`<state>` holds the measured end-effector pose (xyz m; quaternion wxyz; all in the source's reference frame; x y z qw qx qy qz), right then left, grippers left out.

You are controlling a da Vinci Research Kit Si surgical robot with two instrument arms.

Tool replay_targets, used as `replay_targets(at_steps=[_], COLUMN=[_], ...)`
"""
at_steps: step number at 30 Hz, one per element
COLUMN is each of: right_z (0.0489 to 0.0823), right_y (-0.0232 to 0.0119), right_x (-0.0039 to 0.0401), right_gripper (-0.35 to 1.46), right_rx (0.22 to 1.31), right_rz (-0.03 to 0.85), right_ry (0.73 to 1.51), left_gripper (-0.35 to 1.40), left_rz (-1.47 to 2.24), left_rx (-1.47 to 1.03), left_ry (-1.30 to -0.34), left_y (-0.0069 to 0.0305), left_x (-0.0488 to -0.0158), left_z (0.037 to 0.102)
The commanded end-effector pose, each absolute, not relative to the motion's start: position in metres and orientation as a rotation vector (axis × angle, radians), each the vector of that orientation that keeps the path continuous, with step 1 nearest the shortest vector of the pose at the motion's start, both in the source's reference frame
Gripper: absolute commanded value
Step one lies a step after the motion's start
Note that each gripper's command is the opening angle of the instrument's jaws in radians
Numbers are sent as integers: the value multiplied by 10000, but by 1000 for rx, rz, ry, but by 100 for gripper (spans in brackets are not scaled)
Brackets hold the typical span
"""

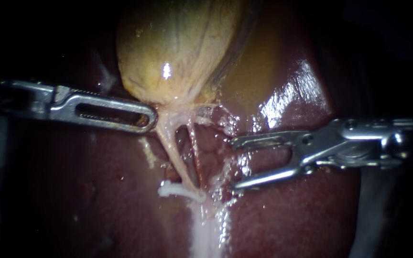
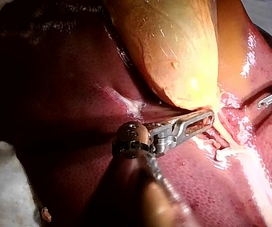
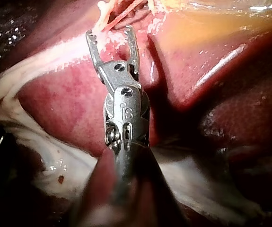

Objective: Going back first clip left tube

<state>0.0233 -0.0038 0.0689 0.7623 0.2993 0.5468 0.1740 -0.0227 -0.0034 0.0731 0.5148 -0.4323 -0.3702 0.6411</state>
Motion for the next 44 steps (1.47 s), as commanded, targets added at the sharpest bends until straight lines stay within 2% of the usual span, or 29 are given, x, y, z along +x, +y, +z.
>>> replay_targets(at_steps=[1,11,29,44], right_z=[688,685,685,684], right_y=[-37,-33,-33,-34], right_x=[231,223,224,225], right_gripper=[50,50,50,50], right_rx=[652,634,633,632], right_rz=[384,371,374,374], right_ry=[1188,1191,1194,1194], left_gripper=[-35,-35,-35,-35], left_rz=[1540,1541,1564,1569], left_rx=[-1039,-1039,-1034,-1032], left_ry=[-889,-885,-886,-889], left_y=[-34,-36,-47,-47], left_x=[-228,-231,-274,-275], left_z=[731,734,772,776])
